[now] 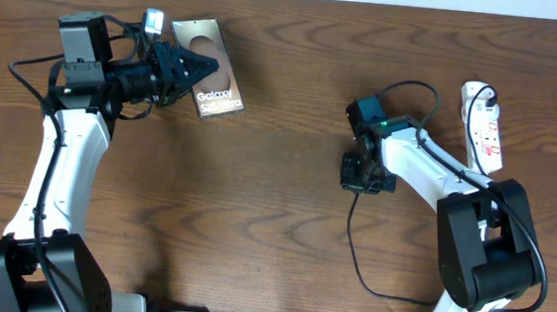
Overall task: Plug charger to phone and switch on socket
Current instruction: 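Lift the cable end with the right gripper toward the phone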
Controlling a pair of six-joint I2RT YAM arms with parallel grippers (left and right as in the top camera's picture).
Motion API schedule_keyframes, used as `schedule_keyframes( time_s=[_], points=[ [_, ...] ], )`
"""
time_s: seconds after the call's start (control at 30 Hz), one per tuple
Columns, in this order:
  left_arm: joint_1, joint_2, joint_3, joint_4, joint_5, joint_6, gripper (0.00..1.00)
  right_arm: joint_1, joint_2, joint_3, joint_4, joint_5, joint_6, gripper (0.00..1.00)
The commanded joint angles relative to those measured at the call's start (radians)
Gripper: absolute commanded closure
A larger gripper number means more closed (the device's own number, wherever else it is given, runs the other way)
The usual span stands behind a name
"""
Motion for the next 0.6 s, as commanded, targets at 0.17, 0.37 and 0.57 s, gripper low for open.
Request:
schedule_keyframes(
  time_s=[0.17,0.37,0.57],
  points=[
    [0.001,-0.008,0.017,0.009,0.042,0.012,0.92,-0.022,0.011,-0.025,0.01,-0.017,0.009,0.99],
    [0.002,-0.013,0.017,0.04,0.042,0.013,0.92,-0.047,-0.031,0.006,0.026,-0.24,-0.171,0.99],
    [0.002,-0.08,0.017,0.157,0.043,0.012,0.93,-0.135,-0.216,0.014,0.029,-0.933,-0.618,0.99]
  ],
)
